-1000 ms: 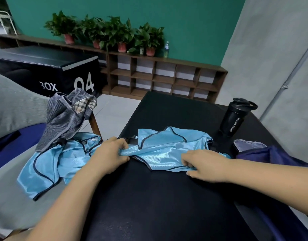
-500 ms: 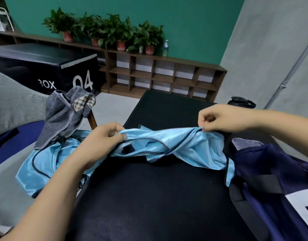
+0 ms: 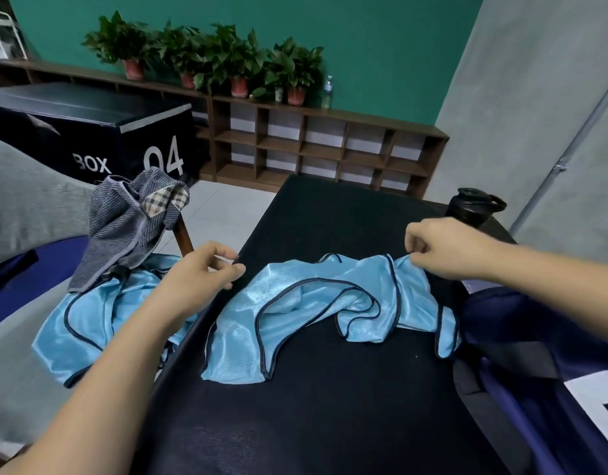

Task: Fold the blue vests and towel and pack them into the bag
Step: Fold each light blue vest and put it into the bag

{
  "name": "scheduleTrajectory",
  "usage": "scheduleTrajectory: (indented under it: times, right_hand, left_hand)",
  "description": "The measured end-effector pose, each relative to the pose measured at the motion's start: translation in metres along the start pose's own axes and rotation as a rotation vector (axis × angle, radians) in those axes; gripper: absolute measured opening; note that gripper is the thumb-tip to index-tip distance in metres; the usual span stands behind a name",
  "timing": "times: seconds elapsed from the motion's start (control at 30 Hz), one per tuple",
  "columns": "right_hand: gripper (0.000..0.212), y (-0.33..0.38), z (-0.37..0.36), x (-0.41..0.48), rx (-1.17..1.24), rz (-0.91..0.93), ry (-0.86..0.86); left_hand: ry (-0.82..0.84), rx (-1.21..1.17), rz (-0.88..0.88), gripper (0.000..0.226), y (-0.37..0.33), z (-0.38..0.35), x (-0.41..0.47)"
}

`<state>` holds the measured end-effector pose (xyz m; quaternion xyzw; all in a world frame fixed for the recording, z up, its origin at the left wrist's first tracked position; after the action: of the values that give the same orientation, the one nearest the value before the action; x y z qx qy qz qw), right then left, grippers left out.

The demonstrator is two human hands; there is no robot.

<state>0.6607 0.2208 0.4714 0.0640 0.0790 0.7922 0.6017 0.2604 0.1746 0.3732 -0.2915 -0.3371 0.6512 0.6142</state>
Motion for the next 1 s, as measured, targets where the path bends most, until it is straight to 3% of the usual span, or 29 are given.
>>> scheduleTrajectory:
  times: [0.13,0.27,0.33,0.47,0.6,0.7,0.8,1.0]
  right_hand:
    - [0.014,0.014,-0.032,-0.021,0.074,-0.08,0.086]
    - [0.031,0.008,-0.067,-0.038,0.155,-0.311,0.235]
    - [0.041,0.002,-0.081,-0.047,0.306,-0.447,0.291]
    - [0.053,-0.004,-0.095,-0.056,0.587,-0.611,0.244]
    - [0.059,0.005,-0.099,-0.058,0.698,-0.63,0.205]
    - [0.04,0.014,-0.101,-0.058,0.729,-0.597,0.213]
    - [0.038,0.02,-0.1,-0.056,0.756,-0.535,0.146]
    - [0.029,0.036,-0.046,-0.057,1.083,-0.36,-0.064]
  left_hand:
    - [0.015,0.174,0.041,0.022,0.006,0.004,-0.005]
    - [0.102,0.461,0.104,0.042,0.022,0.01,-0.015]
    - [0.192,0.592,0.117,0.051,0.026,0.01,-0.022]
    - [0.326,0.695,0.118,0.051,0.025,0.004,-0.035]
    - [0.359,0.778,0.09,0.045,0.023,-0.003,-0.04]
    - [0.365,0.716,0.038,0.036,0.023,-0.006,-0.04]
    - [0.289,0.555,0.014,0.029,0.017,0.0,-0.042]
    - [0.18,-0.13,0.092,0.02,0.002,0.015,-0.049]
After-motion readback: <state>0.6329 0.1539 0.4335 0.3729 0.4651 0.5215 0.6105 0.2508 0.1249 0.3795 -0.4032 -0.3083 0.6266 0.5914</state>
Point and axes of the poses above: each hand's wrist, its own x-axis towards the middle knuckle, its own z-axis out of the back of the hand, y = z × x, the point moved 3 cm from there along x, towards the middle knuckle, and after that the axes turned 14 degrees about x, right-handed, at the moved point
